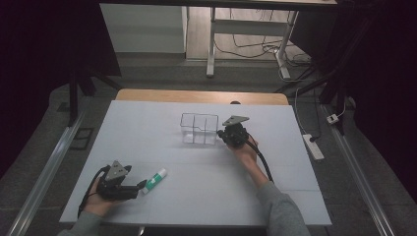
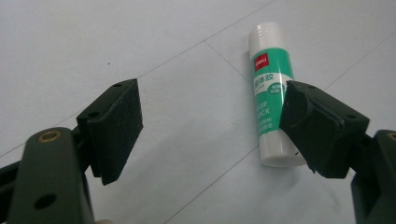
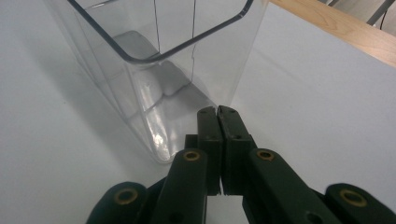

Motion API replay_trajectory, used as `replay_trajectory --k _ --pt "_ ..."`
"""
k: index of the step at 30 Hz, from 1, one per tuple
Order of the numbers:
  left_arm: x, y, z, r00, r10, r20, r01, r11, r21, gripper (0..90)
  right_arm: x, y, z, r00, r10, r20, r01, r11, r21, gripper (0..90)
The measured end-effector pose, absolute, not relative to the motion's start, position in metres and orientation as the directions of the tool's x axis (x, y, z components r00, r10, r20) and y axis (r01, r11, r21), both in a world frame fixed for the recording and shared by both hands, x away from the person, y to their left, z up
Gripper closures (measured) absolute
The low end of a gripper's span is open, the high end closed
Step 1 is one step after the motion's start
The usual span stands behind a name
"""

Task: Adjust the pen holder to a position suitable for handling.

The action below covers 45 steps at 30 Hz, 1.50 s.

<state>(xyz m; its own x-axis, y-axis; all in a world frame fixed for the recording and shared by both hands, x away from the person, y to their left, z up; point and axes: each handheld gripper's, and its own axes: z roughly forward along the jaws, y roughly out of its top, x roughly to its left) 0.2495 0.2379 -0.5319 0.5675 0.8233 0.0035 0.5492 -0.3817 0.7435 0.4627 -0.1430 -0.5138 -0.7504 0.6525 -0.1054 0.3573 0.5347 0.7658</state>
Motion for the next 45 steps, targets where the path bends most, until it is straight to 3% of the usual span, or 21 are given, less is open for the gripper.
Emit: replay_trajectory --k 21,35,41,45 --pt "0.249 0.238 -0.533 0.562 0.827 0.011 0.554 -0.387 0.737 20.8 0.466 -0.133 -0.517 -0.763 0.638 -0.100 0.350 0.538 0.766 89.5" --pt "0.252 0.238 -0.534 0.573 0.819 0.008 0.548 -0.391 0.740 20.7 0.434 -0.166 -0.501 -0.765 0.634 -0.114 0.327 0.535 0.779 89.5" --pt "0.253 0.237 -0.534 0.577 0.817 0.006 0.546 -0.391 0.741 20.7 0.421 -0.195 -0.499 -0.741 0.668 -0.070 0.366 0.490 0.791 89.1" --pt "0.252 0.237 -0.532 0.579 0.815 0.012 0.536 -0.392 0.748 20.6 0.409 -0.214 -0.498 -0.724 0.688 -0.057 0.384 0.470 0.795 76.9"
